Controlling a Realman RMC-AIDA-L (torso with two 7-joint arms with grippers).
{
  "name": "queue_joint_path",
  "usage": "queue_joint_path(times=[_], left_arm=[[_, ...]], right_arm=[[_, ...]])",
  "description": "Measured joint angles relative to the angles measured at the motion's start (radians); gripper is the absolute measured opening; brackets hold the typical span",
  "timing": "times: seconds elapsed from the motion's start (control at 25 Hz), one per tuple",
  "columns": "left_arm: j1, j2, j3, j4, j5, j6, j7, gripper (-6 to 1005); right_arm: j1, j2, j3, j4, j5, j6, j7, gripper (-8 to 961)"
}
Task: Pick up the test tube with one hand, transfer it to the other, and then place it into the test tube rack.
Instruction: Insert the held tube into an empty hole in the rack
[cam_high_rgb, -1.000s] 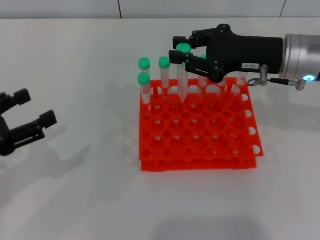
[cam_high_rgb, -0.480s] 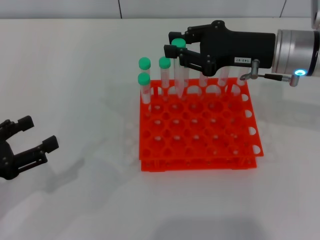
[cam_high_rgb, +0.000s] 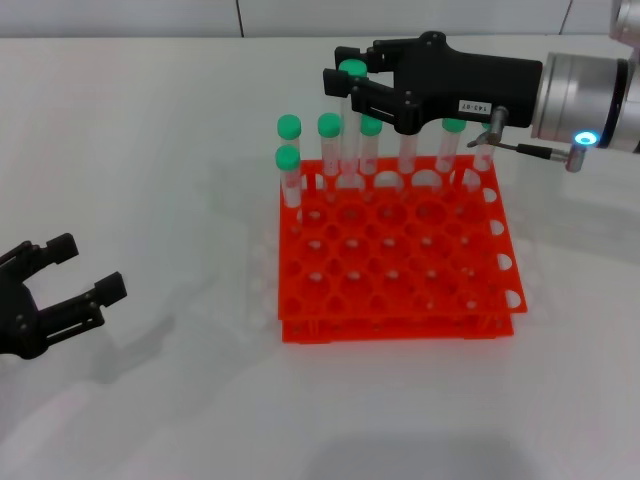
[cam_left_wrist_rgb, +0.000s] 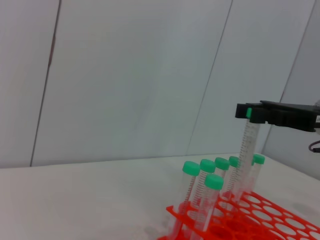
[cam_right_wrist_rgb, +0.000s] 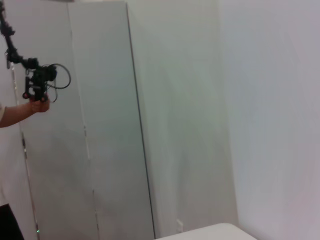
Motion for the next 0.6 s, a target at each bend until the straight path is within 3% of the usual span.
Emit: queue_joint_path(times=[0.6], left_arm=[[-0.013,0.0,0.0,-0.015,-0.003,-0.003,0.001,893]], right_arm=[[-0.025,0.0,-0.415,0.0,0.434,0.159,-0.13,264]])
